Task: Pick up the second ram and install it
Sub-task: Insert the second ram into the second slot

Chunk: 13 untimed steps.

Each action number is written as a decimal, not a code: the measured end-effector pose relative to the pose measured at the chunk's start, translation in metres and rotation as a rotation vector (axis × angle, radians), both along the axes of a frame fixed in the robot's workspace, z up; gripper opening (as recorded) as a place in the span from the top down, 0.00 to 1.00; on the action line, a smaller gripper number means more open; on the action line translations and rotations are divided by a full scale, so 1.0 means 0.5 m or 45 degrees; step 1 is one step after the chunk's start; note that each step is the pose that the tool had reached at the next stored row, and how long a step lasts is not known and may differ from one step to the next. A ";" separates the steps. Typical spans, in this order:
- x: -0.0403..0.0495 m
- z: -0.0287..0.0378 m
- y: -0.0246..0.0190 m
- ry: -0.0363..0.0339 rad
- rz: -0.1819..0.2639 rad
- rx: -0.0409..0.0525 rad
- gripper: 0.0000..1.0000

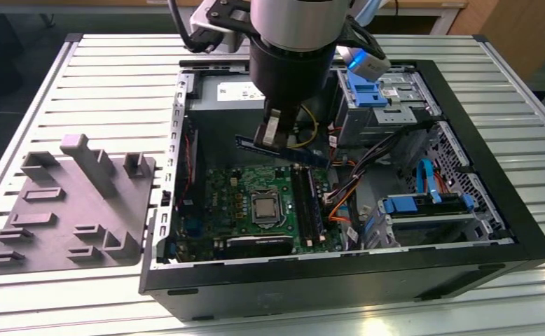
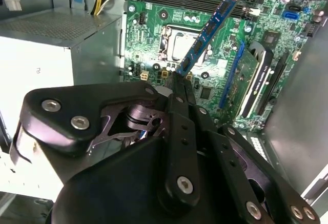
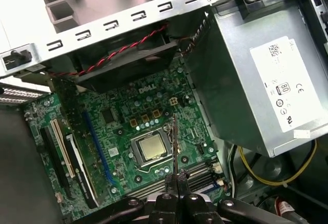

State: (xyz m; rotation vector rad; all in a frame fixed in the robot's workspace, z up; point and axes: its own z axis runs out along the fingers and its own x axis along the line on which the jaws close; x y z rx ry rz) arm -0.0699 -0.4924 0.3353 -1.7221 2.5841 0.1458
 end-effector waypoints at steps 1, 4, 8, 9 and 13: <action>0.000 0.000 0.0000 0.0000 -0.008 0.000 0.88; 0.000 0.000 0.0000 0.0000 -0.031 0.000 0.88; 0.000 0.000 0.0000 0.0000 -0.060 0.000 0.88; 0.000 0.000 0.0000 0.0000 -0.068 0.000 0.88; 0.000 0.000 0.0000 0.0000 -0.099 0.000 0.88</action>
